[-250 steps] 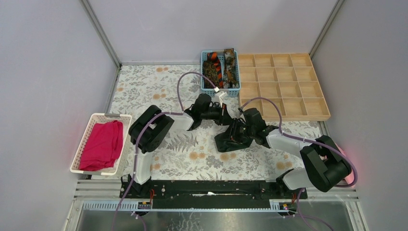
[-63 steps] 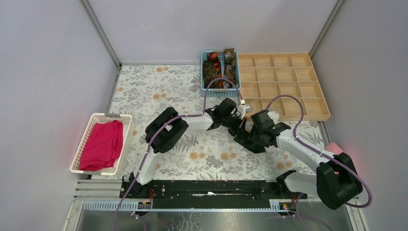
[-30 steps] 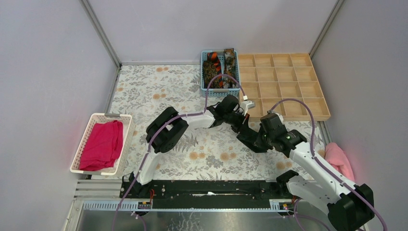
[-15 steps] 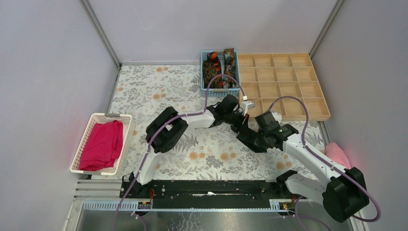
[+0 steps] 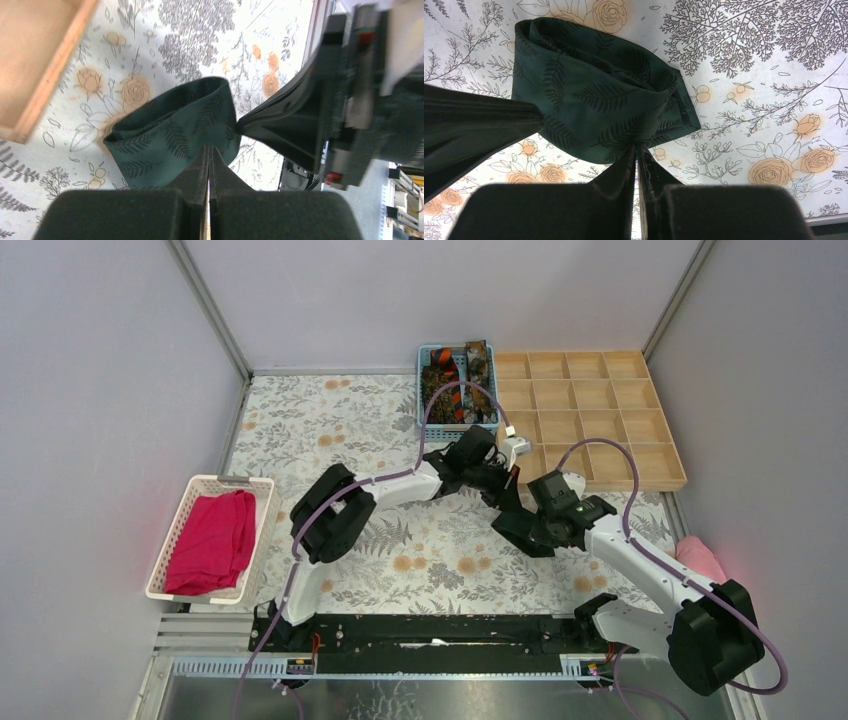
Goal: Roll the ties
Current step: Roll the tie at the center of the board.
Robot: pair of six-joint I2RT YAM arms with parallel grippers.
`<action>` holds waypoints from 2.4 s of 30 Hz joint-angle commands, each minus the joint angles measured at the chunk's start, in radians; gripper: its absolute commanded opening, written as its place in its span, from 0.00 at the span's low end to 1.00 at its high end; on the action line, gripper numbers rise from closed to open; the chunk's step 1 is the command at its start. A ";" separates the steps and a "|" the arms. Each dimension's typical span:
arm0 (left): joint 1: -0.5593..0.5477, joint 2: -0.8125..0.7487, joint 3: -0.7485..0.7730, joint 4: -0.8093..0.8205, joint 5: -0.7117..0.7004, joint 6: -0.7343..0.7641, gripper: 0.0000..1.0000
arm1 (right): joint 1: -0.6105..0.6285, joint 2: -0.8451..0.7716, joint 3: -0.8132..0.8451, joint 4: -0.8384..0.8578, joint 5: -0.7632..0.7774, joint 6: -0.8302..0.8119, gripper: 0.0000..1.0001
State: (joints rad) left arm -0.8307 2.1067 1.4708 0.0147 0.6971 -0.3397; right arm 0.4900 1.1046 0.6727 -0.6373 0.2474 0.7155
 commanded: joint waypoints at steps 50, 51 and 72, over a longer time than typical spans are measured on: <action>0.041 0.078 0.044 -0.226 -0.198 0.172 0.00 | -0.015 0.168 0.067 0.125 0.057 -0.081 0.10; 0.050 0.078 0.046 -0.223 -0.202 0.166 0.00 | -0.015 0.168 0.071 0.118 0.061 -0.083 0.10; 0.133 0.077 -0.037 -0.018 -0.098 0.002 0.00 | -0.007 -0.069 -0.123 0.076 -0.147 -0.012 0.04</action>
State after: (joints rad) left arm -0.6868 2.1960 1.4654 -0.0952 0.5404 -0.2913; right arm 0.4812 1.0748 0.5762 -0.5507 0.1673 0.6735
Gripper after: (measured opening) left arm 0.007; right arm 0.044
